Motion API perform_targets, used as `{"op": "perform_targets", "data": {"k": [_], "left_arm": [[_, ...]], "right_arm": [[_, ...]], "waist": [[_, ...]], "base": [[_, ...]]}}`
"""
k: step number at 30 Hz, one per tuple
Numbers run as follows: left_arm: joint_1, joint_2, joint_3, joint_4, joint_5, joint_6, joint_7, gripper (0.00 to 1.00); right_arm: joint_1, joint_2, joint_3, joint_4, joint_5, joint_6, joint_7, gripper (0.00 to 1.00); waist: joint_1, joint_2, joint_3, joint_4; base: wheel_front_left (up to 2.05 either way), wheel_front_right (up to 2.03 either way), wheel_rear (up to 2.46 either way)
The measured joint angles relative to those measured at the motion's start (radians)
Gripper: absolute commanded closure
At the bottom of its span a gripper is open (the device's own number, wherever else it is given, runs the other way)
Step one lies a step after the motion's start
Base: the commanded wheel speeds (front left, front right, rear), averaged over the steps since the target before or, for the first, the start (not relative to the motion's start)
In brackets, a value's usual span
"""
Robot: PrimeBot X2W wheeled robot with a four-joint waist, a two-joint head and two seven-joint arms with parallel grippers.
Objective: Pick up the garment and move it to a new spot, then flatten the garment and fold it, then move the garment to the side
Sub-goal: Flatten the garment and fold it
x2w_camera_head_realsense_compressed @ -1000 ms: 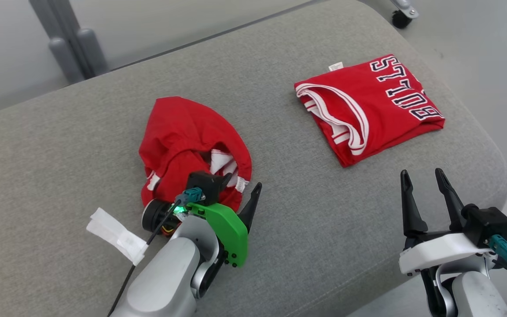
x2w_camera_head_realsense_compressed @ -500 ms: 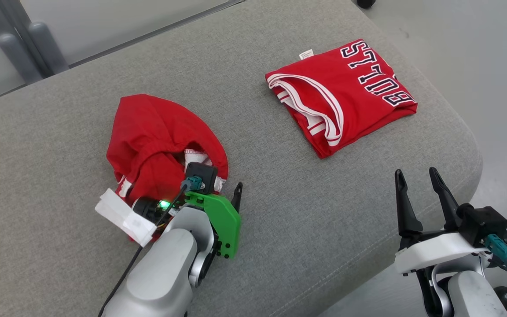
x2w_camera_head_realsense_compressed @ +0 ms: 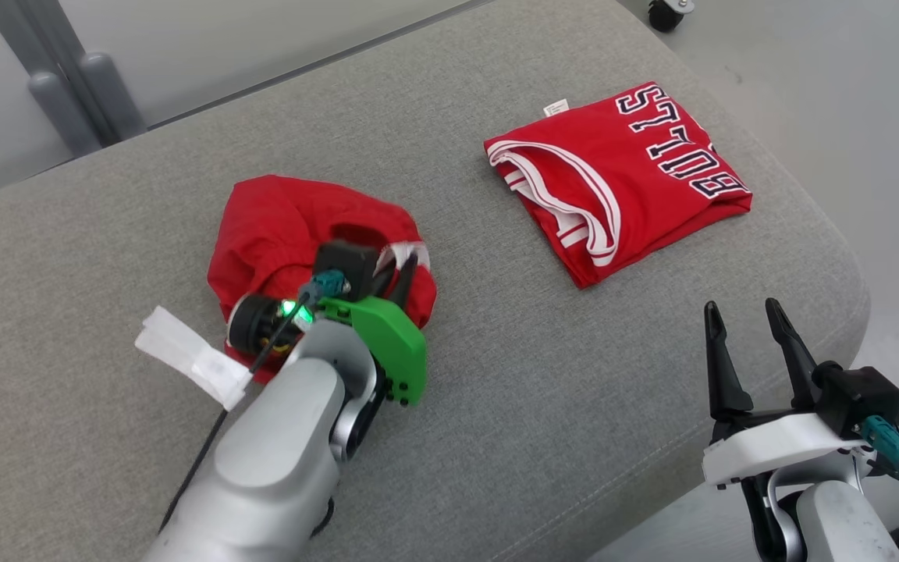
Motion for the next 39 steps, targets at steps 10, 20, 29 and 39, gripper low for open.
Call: {"op": "perform_targets", "data": {"k": [10, 20, 29, 39], "left_arm": [[-0.253, 0.058, 0.078, -0.172, -0.002, -0.035, -0.075, 1.0], [-0.068, 0.094, 0.062, -0.286, -0.115, -0.083, 0.001, 1.0], [0.24, 0.266, 0.074, -0.443, -0.109, 0.015, 0.003, 1.0], [0.353, 0.326, 0.107, -0.418, -0.091, 0.115, -0.035, 1.0]], "right_arm": [[0.001, 0.0, 0.002, 0.003, -0.006, 0.0, 0.0, 0.0], [0.017, 0.0, -0.021, 0.001, -0.002, 0.0, 0.0, 0.0], [0.02, 0.001, -0.026, -0.016, -0.006, 0.0, 0.0, 0.0], [0.013, 0.001, -0.018, -0.003, -0.017, 0.0, 0.0, 0.0]], "waist": [[0.0, 0.0, -0.022, 0.038], [0.0, 0.0, -0.031, 0.085], [0.0, -0.0001, -0.015, 0.196], [0.0, 0.0, -0.014, 0.316]], "base": [[0.0, 0.0, 0.0], [0.0, 0.0, 0.0], [0.0, 0.0, 0.0], [0.0, 0.0, 0.0]]}}
